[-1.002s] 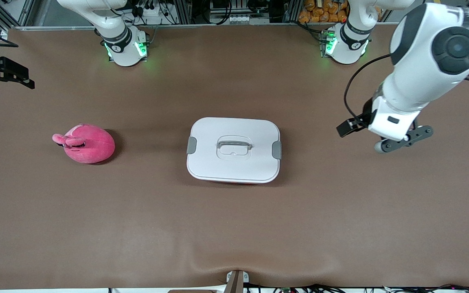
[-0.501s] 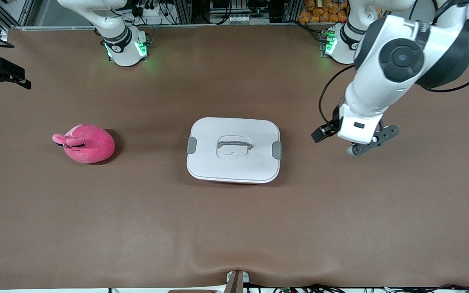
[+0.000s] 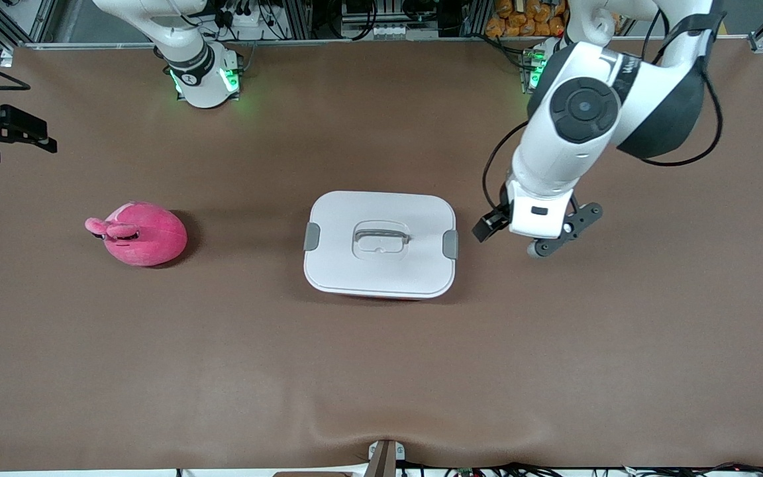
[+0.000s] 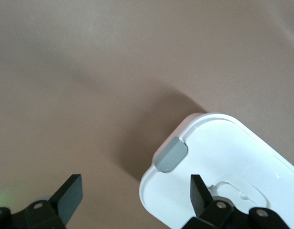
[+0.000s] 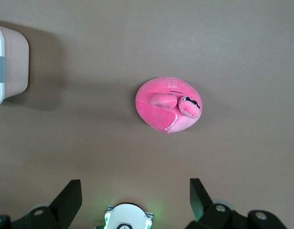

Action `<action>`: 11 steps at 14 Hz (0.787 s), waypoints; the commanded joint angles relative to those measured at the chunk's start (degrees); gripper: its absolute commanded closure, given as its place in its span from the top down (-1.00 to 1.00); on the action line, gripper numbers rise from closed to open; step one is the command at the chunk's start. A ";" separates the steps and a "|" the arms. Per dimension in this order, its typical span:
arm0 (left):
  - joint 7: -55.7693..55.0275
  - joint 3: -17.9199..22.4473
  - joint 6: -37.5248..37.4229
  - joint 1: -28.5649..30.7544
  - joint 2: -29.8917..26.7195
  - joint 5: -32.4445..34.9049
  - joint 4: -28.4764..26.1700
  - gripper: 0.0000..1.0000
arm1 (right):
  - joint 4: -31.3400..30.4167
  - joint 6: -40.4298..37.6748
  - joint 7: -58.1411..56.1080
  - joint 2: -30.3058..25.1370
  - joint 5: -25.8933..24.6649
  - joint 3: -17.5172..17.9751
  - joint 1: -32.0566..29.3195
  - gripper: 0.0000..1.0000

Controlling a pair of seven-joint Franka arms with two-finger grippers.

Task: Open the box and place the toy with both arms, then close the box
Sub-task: 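Move the left gripper over the white box lid handle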

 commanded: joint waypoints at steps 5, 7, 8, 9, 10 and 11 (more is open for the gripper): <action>-17.12 0.40 4.57 -6.19 6.17 2.16 2.69 1.00 | 1.48 -0.52 0.18 0.84 0.35 0.26 -0.72 1.00; -21.08 0.40 6.33 -7.42 7.32 2.16 2.69 1.00 | 1.48 -0.52 0.18 0.93 0.44 0.26 -0.72 1.00; -23.19 0.40 6.95 -8.21 7.58 2.16 2.69 1.00 | 1.48 -0.52 0.18 0.93 0.35 0.26 -0.72 1.00; -25.21 0.40 7.56 -8.92 8.02 2.16 2.78 1.00 | 1.48 -0.52 0.18 0.93 0.44 0.26 -0.72 1.00; -27.06 0.40 8.18 -9.62 8.20 2.16 2.69 1.00 | 1.48 -0.52 0.18 1.02 0.44 0.26 -0.81 1.00; -28.73 0.40 8.97 -9.89 8.64 2.16 2.69 1.00 | 1.39 -0.52 0.18 1.02 0.35 0.26 -0.81 1.00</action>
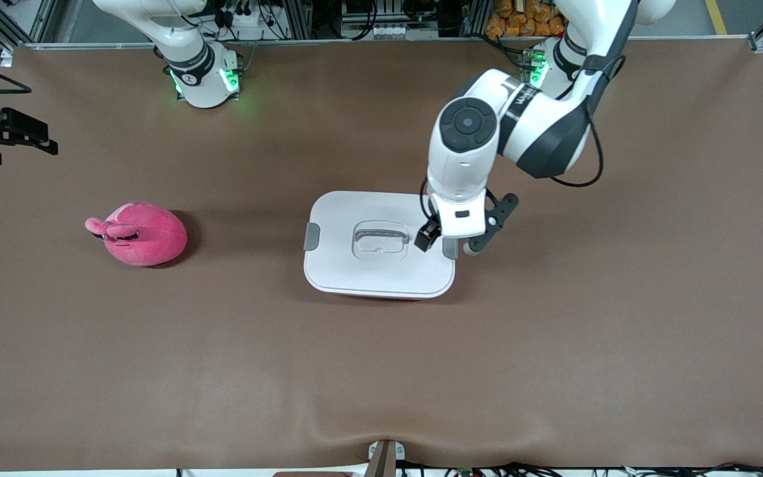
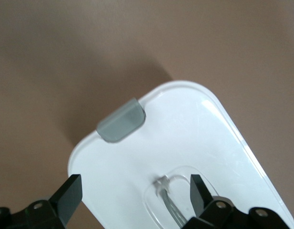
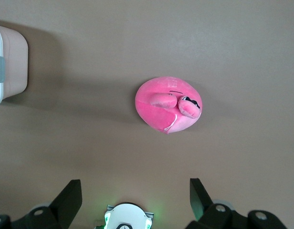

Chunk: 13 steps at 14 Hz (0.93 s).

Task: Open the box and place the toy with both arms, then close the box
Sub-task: 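Move the left gripper over the white box lid handle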

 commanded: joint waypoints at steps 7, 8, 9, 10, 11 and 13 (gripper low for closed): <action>-16.27 0.41 5.26 -3.83 4.57 1.12 3.92 1.00 | 1.31 -0.52 0.18 0.73 0.26 0.29 -0.75 1.00; -18.55 0.50 5.26 -4.44 5.01 1.12 4.80 1.00 | 1.31 -0.52 0.18 0.82 0.35 0.29 -0.75 1.00; -20.75 0.58 5.26 -4.71 5.19 1.12 4.98 1.00 | 1.31 -0.60 0.18 0.82 0.35 0.29 -0.75 1.00; -22.42 0.50 5.26 -4.80 5.19 1.12 4.99 1.00 | 1.31 -0.52 0.18 0.82 0.35 0.29 -0.75 1.00; -24.27 0.41 5.26 -4.88 5.19 1.03 4.99 1.00 | 1.31 -0.60 0.18 0.73 0.35 0.29 -0.75 1.00; -29.01 0.58 5.26 -5.93 5.54 1.12 4.99 1.00 | 1.31 -0.52 0.18 0.73 0.35 0.29 -0.75 1.00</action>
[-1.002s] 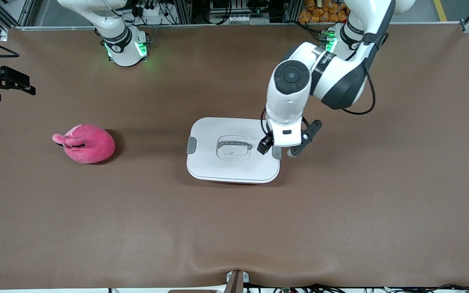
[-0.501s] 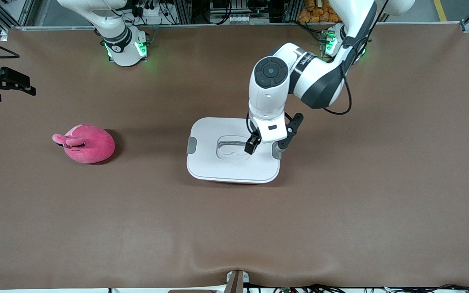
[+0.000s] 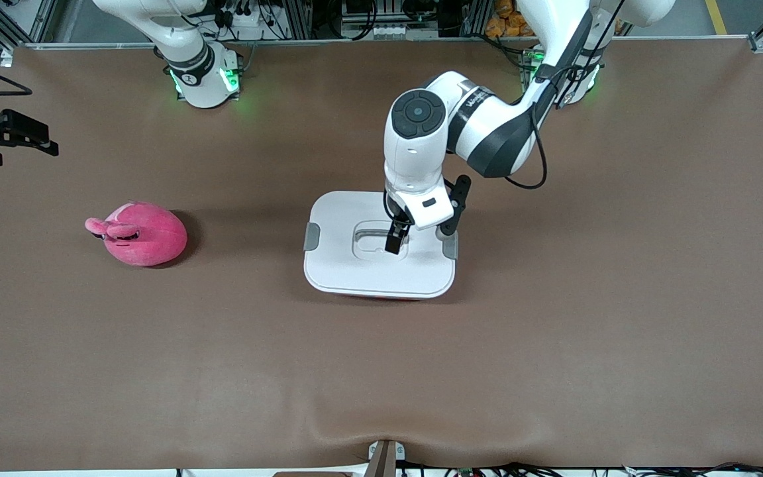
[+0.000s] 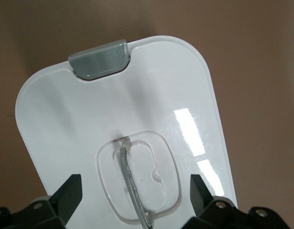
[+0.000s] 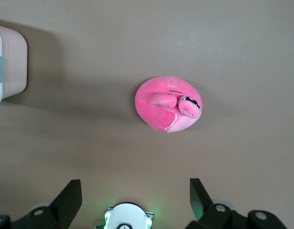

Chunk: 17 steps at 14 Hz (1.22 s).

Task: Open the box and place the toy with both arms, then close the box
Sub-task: 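Lower the left gripper and grasp the grey lid handle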

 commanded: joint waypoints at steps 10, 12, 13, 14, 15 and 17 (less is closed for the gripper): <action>-20.37 0.56 0.54 -3.36 4.40 1.10 3.80 1.00 | 1.31 -0.52 0.18 1.57 0.26 0.13 -0.88 1.00; -22.21 0.56 1.94 -3.80 4.93 1.10 3.88 1.00 | 1.31 -0.52 0.18 1.57 0.44 0.05 -1.23 1.00; -22.57 0.56 2.21 -3.80 4.93 1.10 3.80 1.00 | 1.31 -0.52 0.18 1.57 0.53 0.05 -1.23 1.00; -22.75 0.56 2.30 -3.89 5.11 1.10 3.88 1.00 | 1.31 -0.52 0.18 1.57 0.53 0.05 -1.23 1.00; -22.84 0.56 2.74 -3.97 5.63 1.10 3.80 1.00 | 1.31 -0.52 0.18 1.57 0.53 0.05 -1.23 1.00; -22.75 0.65 2.92 -4.68 6.25 1.19 3.71 0.91 | 1.31 -0.60 0.18 1.57 0.53 0.05 -1.23 1.00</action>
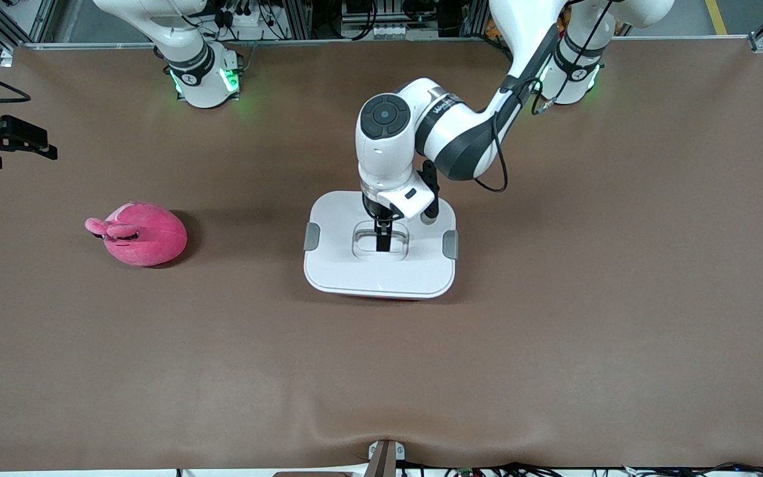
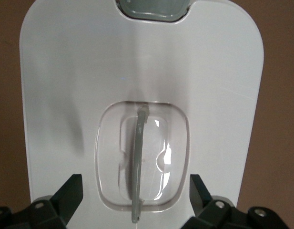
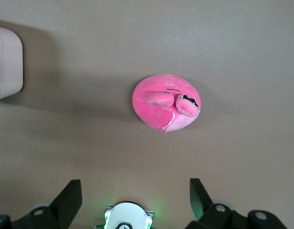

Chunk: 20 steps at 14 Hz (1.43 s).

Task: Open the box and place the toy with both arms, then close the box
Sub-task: 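Lower the left gripper and grasp the grey lid handle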

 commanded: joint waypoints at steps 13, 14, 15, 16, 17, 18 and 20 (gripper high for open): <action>-2.69 0.60 0.72 -1.23 2.24 1.01 1.32 0.27 | 1.39 -0.60 0.18 0.96 0.88 0.26 -0.75 1.00; -2.69 0.51 0.72 -1.23 2.24 1.01 1.32 0.21 | 1.39 -0.60 0.18 0.96 0.88 0.26 -0.75 1.00; -2.69 0.51 0.72 -1.23 2.32 1.01 1.32 0.19 | 1.39 -0.60 0.18 0.96 0.97 0.26 -0.75 1.00; -2.69 0.51 0.72 -1.23 2.33 0.93 1.32 0.15 | 1.48 -0.60 0.09 1.22 0.79 0.26 -0.75 1.00; -2.69 0.51 0.72 -1.23 2.24 0.93 1.32 0.11 | 1.65 -0.60 0.09 1.58 0.79 0.26 -0.75 1.00; -2.69 0.51 0.72 -1.23 2.24 0.93 1.32 0.06 | 2.18 -0.60 0.18 1.67 0.96 0.26 -0.75 1.00; -2.69 0.51 0.72 -1.23 2.24 0.93 1.32 0.01 | 2.62 -0.60 0.27 1.67 0.97 0.35 -0.66 1.00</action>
